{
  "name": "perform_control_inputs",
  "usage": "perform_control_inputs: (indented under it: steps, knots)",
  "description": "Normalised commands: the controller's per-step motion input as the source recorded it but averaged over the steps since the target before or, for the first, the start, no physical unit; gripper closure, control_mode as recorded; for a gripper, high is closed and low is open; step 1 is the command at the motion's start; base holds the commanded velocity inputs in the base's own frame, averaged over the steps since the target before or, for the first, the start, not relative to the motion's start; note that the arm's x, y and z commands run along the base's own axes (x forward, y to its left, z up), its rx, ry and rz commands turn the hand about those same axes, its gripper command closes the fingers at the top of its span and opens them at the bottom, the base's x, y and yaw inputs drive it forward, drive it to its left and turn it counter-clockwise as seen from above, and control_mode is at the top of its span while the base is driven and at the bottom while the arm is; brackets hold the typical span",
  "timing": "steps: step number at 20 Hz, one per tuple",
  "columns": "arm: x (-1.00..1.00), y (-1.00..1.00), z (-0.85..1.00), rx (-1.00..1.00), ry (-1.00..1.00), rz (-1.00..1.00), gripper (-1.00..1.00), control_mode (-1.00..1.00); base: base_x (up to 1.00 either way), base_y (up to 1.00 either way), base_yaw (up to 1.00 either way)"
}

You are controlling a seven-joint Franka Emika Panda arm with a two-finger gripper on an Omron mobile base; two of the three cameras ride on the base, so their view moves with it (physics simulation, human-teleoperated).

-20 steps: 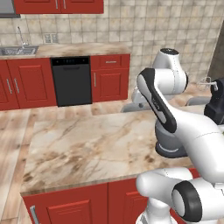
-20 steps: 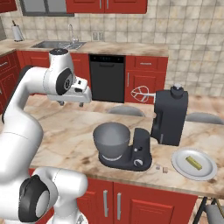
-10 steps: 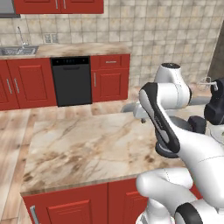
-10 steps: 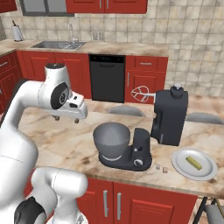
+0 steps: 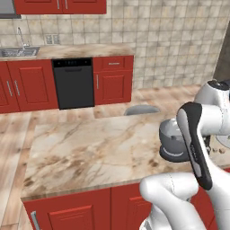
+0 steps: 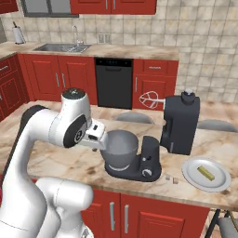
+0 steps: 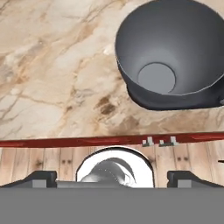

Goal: Add butter and sugar cubes to the stand mixer bowl and then turn on the stand mixer to begin making frosting.

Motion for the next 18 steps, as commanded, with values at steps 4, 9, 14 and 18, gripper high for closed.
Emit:
perform_control_inputs:
  steps: [4, 9, 14, 18]
  knots:
    - [-0.56, -0.84, 0.0, 0.02, -0.06, 0.0, -1.0, -1.0, 0.0, 0.0, 0.0]
    - [-0.49, -0.93, 0.0, 0.0, -0.05, 0.0, -1.0, -1.0, 0.0, 0.0, 0.0]
    - [-0.32, -1.0, 0.0, 0.0, -0.03, 0.0, -1.0, -1.0, 0.0, 0.0, 0.0]
    - [-0.26, -0.99, 0.0, 0.0, -0.06, 0.0, -1.0, -1.0, 0.0, 0.0, 0.0]
